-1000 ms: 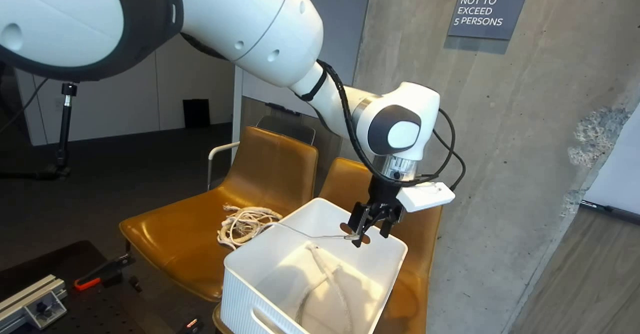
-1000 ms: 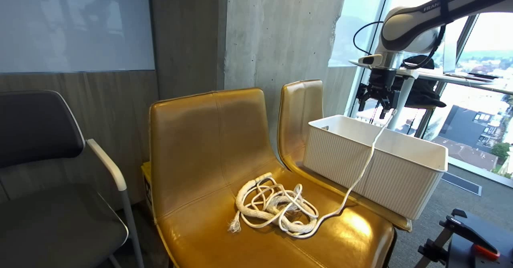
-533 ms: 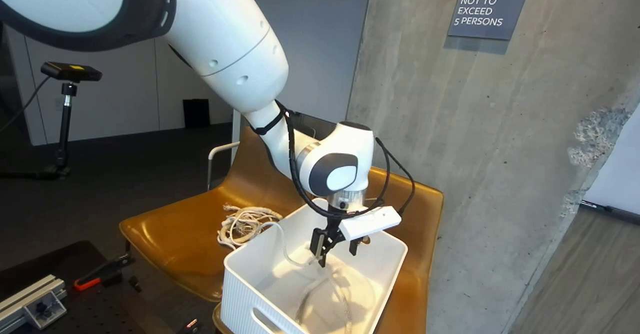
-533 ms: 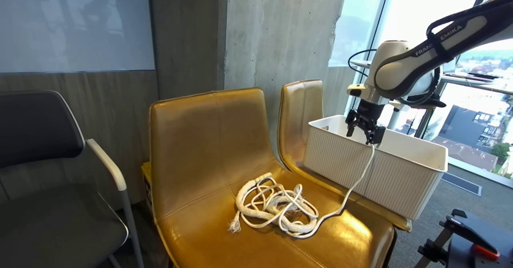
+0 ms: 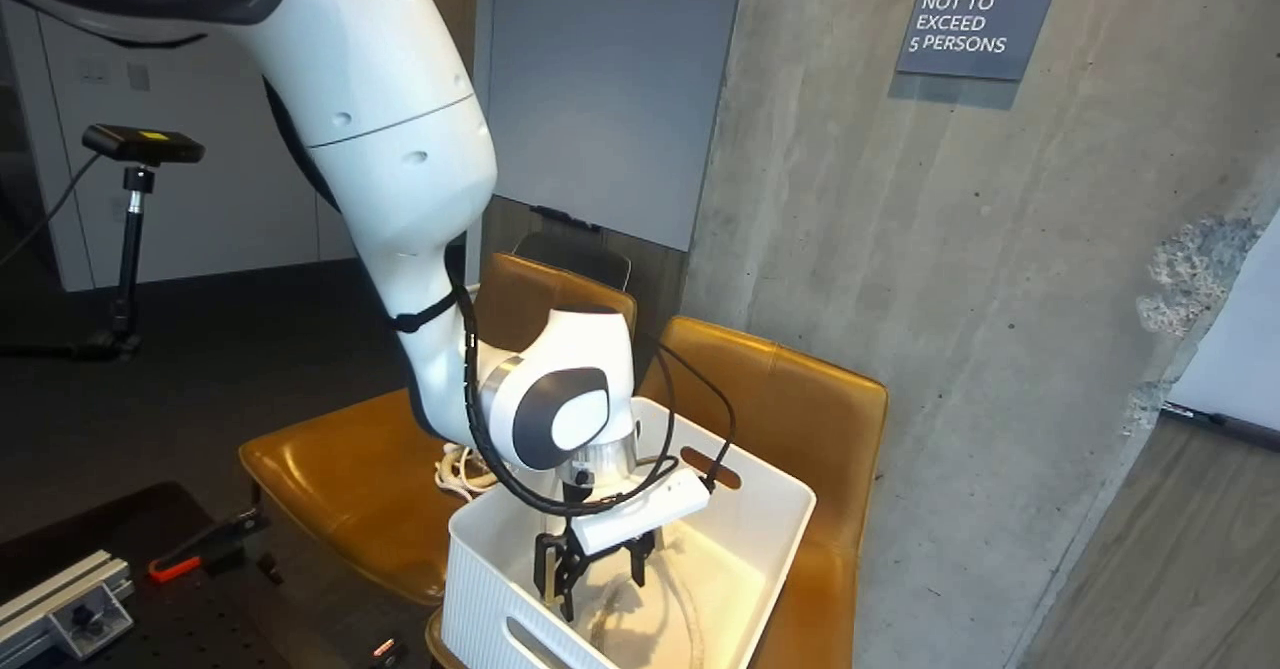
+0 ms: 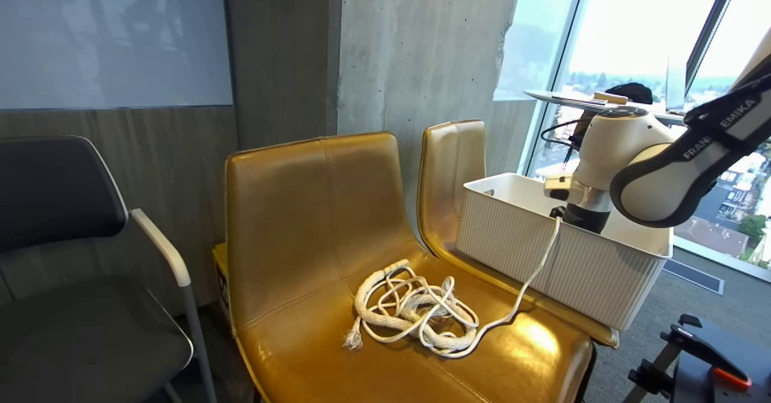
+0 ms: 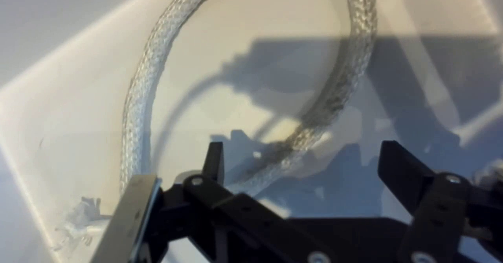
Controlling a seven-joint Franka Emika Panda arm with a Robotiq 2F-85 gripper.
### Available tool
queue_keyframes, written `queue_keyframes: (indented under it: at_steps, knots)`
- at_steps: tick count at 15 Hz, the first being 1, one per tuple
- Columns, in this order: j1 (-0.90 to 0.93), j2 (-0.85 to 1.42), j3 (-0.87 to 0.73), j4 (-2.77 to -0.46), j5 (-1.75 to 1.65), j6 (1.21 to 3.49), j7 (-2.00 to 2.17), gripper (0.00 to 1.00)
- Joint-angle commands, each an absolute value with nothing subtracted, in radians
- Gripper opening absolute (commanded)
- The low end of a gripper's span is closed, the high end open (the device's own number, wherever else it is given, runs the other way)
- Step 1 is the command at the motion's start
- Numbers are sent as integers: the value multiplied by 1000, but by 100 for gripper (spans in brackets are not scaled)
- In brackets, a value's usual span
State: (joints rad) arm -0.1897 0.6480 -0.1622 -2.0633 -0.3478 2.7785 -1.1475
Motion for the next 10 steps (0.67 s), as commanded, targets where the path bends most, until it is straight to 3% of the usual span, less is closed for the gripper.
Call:
queue_keyframes:
  at_steps: [1, 10]
  knots:
    - [-150, 617, -238, -2123, -444, 2817, -1061, 100]
    - [-219, 655, -242, -1964, -459, 2771, -1061, 100]
